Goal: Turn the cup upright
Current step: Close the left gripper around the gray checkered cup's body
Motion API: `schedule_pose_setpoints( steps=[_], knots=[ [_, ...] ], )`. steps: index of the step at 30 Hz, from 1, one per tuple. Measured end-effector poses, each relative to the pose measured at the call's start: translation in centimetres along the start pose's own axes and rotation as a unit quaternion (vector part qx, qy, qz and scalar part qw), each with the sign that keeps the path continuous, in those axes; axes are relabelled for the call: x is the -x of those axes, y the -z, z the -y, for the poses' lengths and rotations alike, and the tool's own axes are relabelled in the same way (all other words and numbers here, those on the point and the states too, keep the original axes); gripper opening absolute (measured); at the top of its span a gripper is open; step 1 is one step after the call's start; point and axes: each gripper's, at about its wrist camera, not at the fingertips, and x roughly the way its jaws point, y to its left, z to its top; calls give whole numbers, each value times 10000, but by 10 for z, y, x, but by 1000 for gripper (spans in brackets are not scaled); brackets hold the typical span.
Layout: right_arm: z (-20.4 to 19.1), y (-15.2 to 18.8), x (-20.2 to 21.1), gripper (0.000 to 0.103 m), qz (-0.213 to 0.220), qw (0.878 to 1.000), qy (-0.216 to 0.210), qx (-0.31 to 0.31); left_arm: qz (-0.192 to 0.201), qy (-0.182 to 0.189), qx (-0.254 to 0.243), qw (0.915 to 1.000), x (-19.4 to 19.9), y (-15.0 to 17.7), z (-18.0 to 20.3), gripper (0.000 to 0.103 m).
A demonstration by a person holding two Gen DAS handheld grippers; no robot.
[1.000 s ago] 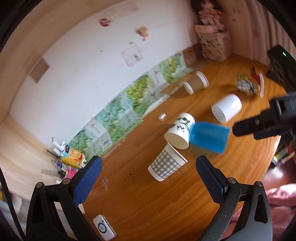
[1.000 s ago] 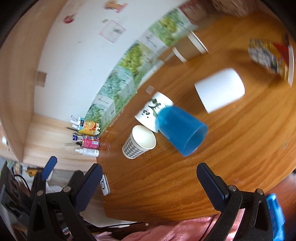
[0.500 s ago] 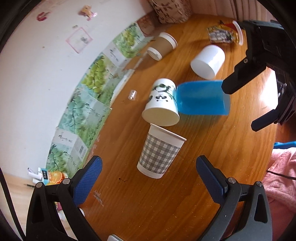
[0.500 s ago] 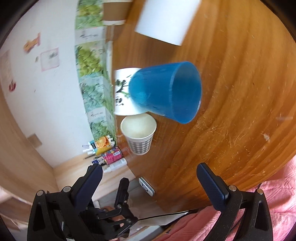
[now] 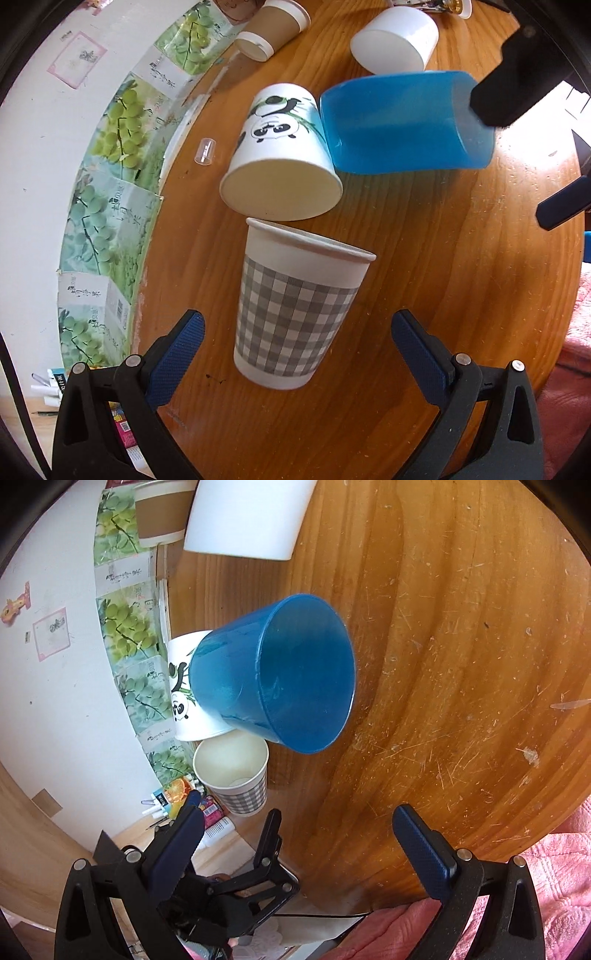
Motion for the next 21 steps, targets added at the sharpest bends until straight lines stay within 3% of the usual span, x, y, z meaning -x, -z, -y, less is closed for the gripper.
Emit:
schedule_pose_setpoints(
  steps=[12,14,16,21],
  knots=[
    [-1,-2,11,103,224,9997,89,85,-375,450,96,9982,-23,-7,-1,84],
    [-3,-1,10,103,216,9997,94,106,-435,535,132,9975,-23,-8,-2,69],
    [-6,0,8,103,222,9996,101,115,-500,668,199,9963,-24,-8,-3,63],
    [-12,3,7,103,201,9996,80,202,-522,823,372,9946,-21,-9,-6,62]
  ],
)
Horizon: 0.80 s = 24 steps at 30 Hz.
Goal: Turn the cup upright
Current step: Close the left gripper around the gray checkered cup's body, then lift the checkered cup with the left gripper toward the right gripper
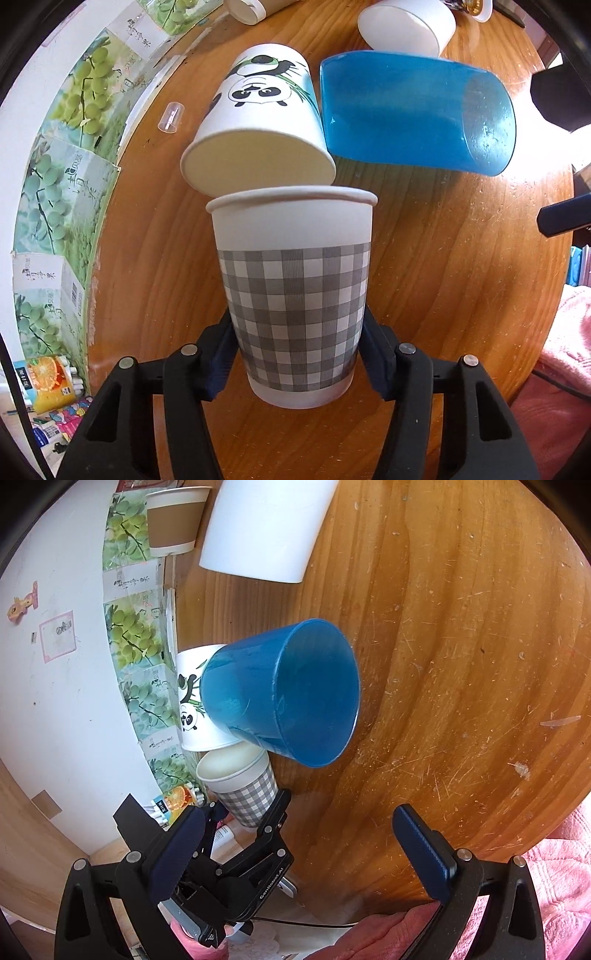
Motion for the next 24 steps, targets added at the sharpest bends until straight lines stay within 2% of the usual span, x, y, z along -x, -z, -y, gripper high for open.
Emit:
schedule_pose_setpoints(
  steps=[6,12,16,24],
  knots=[
    [-3,4,1,103,-62,9999,40,78,-15,175,178,9997,10,3,-3,62],
    [-4,8,8,103,-165,9997,86,178,-130,352,650,9972,31,4,-3,62],
    [-5,10,16,103,-185,9992,136,329,-169,618,1066,9922,44,3,-6,62],
    [-3,10,40,103,-187,9975,313,606,-23,809,1785,9806,70,-4,11,62]
  ],
)
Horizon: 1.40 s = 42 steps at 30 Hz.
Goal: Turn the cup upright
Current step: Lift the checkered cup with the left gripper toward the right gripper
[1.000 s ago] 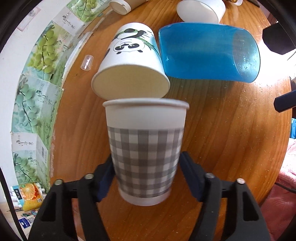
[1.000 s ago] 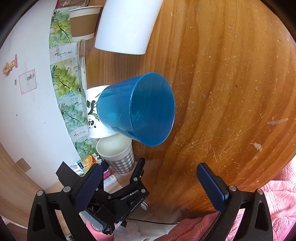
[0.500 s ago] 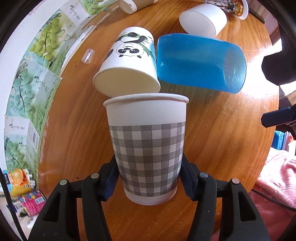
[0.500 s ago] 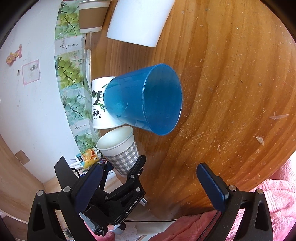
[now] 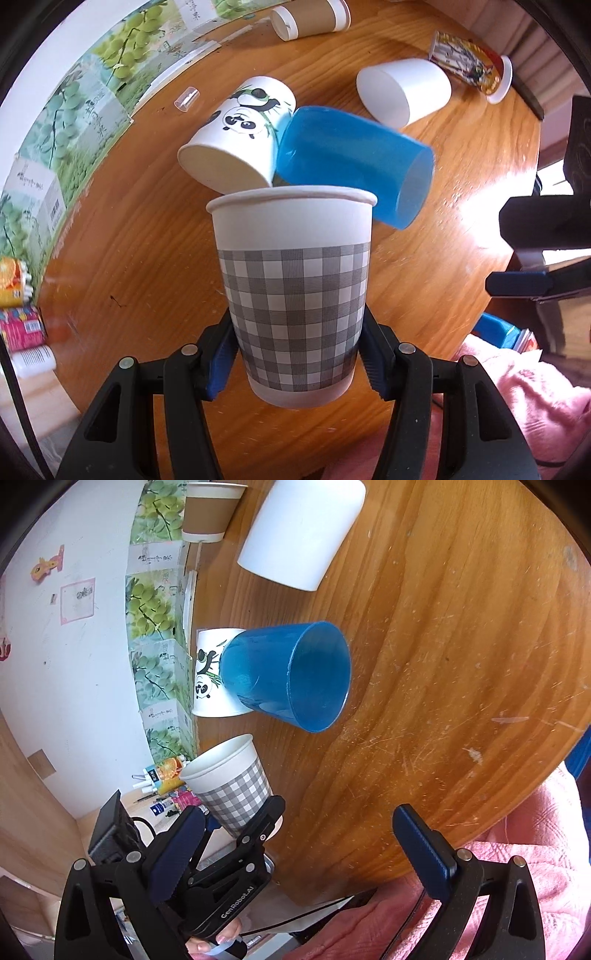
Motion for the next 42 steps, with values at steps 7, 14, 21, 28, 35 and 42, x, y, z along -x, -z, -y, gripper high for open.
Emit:
schedule_pose_setpoints(
  steps=[7,14,21,28,35,42],
  knots=[
    [11,-8,29,103,-39,9997,141,217,63,343,725,9968,2,-1,29,62],
    [25,-25,58,103,-186,9980,367,482,318,553,1053,9924,2,0,71,62],
    [38,-48,84,102,-286,9946,636,766,406,909,1452,9844,-9,-9,102,62],
    [46,-70,98,102,-480,9903,873,971,422,1151,1813,9758,-23,-27,131,63],
    [53,-88,102,102,-649,9861,1071,1093,409,1478,2369,9594,-41,-35,144,63],
    [54,-98,96,102,-845,9809,1213,1260,332,1698,2798,9444,-54,-30,141,63]
  ],
)
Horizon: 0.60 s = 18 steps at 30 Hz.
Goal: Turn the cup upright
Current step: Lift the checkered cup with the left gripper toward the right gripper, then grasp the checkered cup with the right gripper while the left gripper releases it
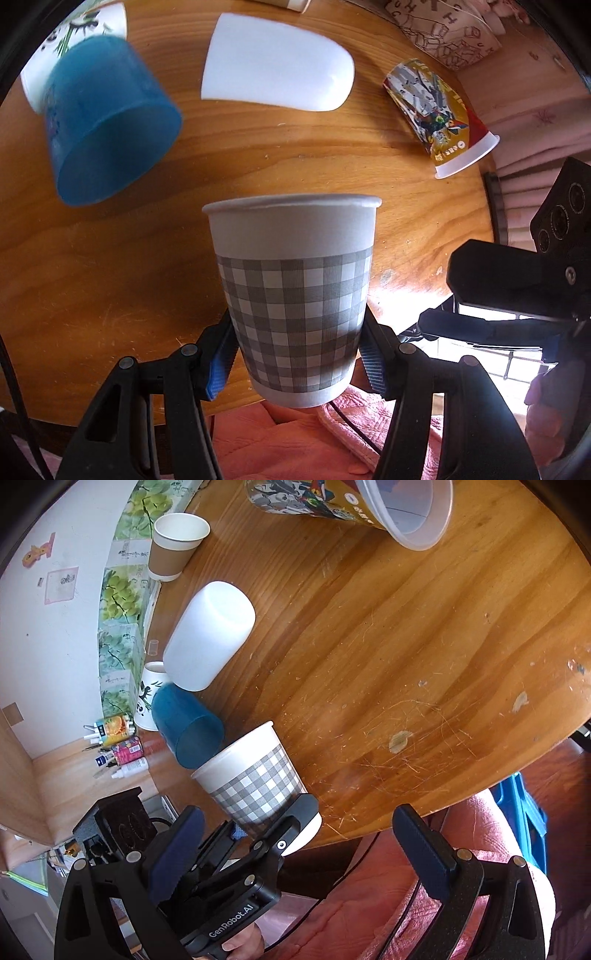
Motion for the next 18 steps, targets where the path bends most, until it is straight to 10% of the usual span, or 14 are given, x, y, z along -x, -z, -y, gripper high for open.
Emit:
schedule_pose_setpoints(
  steps=[18],
  knots=[
    [-7,-1,-12,103,-140,9996,166,161,-80,205,-104,9997,5,13,4,72]
  ],
)
